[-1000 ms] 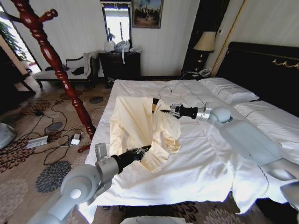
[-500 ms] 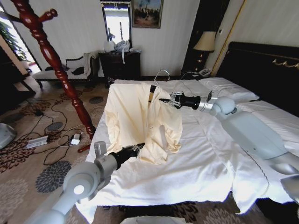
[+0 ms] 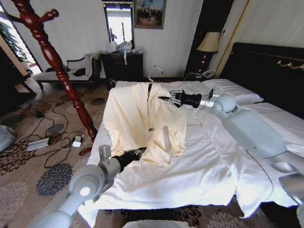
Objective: Pick up the clothes from the bed and hang them on the clothes hanger.
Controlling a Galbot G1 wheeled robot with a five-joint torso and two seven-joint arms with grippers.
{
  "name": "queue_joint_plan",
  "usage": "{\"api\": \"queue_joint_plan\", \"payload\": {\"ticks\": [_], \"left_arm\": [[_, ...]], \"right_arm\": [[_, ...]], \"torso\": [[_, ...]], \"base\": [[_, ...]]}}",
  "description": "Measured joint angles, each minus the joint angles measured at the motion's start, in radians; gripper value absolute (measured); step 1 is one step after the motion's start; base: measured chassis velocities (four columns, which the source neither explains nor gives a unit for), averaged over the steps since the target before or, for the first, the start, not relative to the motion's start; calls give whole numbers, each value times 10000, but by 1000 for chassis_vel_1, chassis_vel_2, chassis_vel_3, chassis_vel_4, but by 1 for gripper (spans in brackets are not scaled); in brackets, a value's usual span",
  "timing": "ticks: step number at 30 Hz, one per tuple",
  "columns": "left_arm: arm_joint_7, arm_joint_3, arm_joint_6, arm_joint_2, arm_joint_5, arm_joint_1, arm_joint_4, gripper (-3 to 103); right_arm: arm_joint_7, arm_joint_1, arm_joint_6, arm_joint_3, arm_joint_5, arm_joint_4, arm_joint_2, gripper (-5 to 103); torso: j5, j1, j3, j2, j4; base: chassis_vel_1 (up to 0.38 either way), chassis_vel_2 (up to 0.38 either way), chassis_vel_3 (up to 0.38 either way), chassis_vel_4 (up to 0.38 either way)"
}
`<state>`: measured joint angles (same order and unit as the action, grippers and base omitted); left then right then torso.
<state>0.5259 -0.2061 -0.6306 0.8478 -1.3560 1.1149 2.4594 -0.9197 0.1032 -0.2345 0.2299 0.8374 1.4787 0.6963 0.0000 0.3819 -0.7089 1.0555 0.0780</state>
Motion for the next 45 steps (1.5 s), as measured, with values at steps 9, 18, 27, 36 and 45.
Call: {"api": "queue_joint_plan", "payload": {"ticks": [9,18,27,36,45], "left_arm": [[-32,-1016,19,-1800,1870,-305,399,56],[-807,-3307,-12,-4258,-395,-2186,419,93],[-3531,-2976,-147,-5607,14,-2844,-298,100],[-5591,-2552,-548,-5556,198,-2843,-1445,100],[-6531,-2144,-557,-5860,801,-2818,-2184,100]], "right_arm": [[-164,425,-245,-168,-254,-303,-152,18],[-741,1213,-1033,-362,-335,71,-126,18],[-1826,1593,-1533,-520,-764,139,-194,18],[-2581,1760,-2253,-531,-761,188,-664,18],[-2724,1954,-2335,-524,-655,253,-362,18]], "torso": [[-2,0,0,0,0],[0,0,1,0,-4],[-1,0,0,0,-2],[-3,0,0,0,1],[1,0,0,0,0]], "base": [[0,0,0,0],[0,0,0,0],[0,0,0,0],[0,0,0,0],[0,0,0,0]]}}
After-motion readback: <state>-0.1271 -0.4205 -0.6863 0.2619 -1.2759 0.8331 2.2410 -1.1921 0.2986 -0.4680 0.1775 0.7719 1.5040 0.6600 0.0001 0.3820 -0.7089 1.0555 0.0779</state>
